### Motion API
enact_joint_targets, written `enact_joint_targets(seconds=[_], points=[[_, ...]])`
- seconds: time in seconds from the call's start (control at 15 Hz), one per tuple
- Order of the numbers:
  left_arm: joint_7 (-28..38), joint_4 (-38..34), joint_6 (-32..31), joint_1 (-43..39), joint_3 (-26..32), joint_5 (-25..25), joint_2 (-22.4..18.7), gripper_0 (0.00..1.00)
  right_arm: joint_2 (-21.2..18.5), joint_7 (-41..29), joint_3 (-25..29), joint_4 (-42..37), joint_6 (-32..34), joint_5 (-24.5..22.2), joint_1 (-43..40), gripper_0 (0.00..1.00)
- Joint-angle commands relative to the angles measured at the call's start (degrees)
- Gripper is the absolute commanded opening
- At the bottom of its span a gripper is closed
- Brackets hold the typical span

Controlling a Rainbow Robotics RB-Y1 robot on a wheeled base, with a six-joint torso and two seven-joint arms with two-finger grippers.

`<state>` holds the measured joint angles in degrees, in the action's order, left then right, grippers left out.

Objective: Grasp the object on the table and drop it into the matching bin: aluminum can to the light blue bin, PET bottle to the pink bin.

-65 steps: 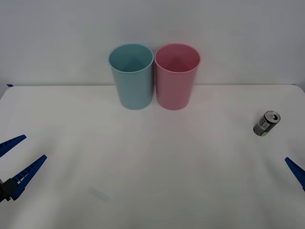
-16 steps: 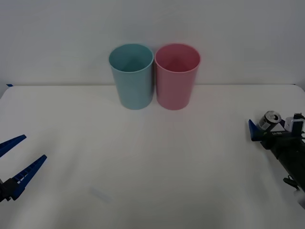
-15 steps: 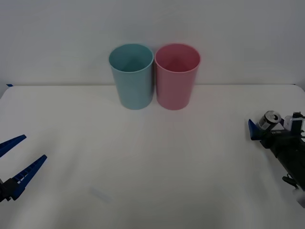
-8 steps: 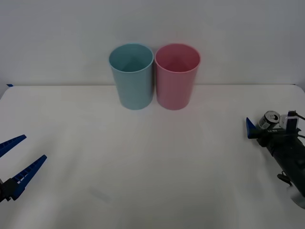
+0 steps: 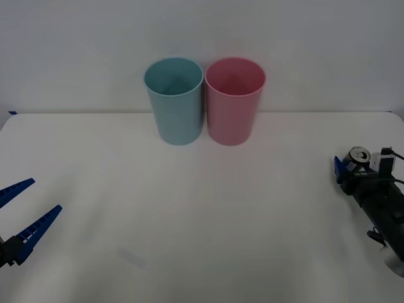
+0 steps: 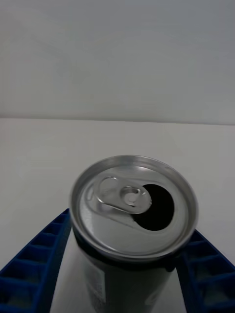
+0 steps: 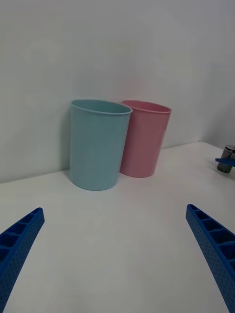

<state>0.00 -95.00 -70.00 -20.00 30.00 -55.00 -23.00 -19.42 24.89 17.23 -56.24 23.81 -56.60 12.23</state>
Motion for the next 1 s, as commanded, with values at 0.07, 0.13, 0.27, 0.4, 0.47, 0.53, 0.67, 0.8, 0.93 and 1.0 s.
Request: enact_joint_targets(seconds=[0.07, 0.13, 0.27, 0.4, 0.47, 0.53, 0.67, 0.8, 0.93, 1.0], points=[[0.0, 0.0, 0.0, 0.0, 0.0, 0.0, 0.0, 1.00, 0.0, 0.0, 0.0, 0.0, 0.0, 0.0, 0.0, 0.00], [0.0, 0.0, 0.0, 0.0, 0.0, 0.0, 0.0, 1.00, 0.0, 0.1, 0.0, 0.0, 0.0, 0.0, 0.0, 0.00], [0.0, 0.0, 0.0, 0.0, 0.0, 0.0, 0.0, 1.00, 0.0, 0.0, 0.0, -0.1, 0.0, 0.0, 0.0, 0.00], [0.0, 0.0, 0.0, 0.0, 0.0, 0.0, 0.0, 1.00, 0.0, 0.1, 0.0, -0.3, 0.2, 0.0, 0.0, 0.00], [0.0, 0.0, 0.0, 0.0, 0.0, 0.0, 0.0, 1.00, 0.0, 0.1, 0.0, -0.5, 0.2, 0.0, -0.1, 0.00], [0.0, 0.0, 0.0, 0.0, 0.0, 0.0, 0.0, 1.00, 0.0, 0.0, 0.1, -0.8, 0.4, 0.0, -0.2, 0.00], [0.0, 0.0, 0.0, 0.0, 0.0, 0.0, 0.0, 1.00, -0.1, -0.2, 0.1, -3.3, 0.5, 0.0, -1.2, 0.00], [0.0, 0.0, 0.0, 0.0, 0.0, 0.0, 0.0, 1.00, -0.1, -0.8, -0.6, -8.9, 0.2, -0.1, -3.8, 0.00], [0.0, 0.0, 0.0, 0.0, 0.0, 0.0, 0.0, 1.00, -0.1, -1.4, -1.2, -13.6, -0.1, -0.1, -6.1, 0.00], [0.0, 0.0, 0.0, 0.0, 0.0, 0.0, 0.0, 1.00, -0.1, -1.8, -1.5, -16.6, 0.0, -0.1, -7.3, 0.00]])
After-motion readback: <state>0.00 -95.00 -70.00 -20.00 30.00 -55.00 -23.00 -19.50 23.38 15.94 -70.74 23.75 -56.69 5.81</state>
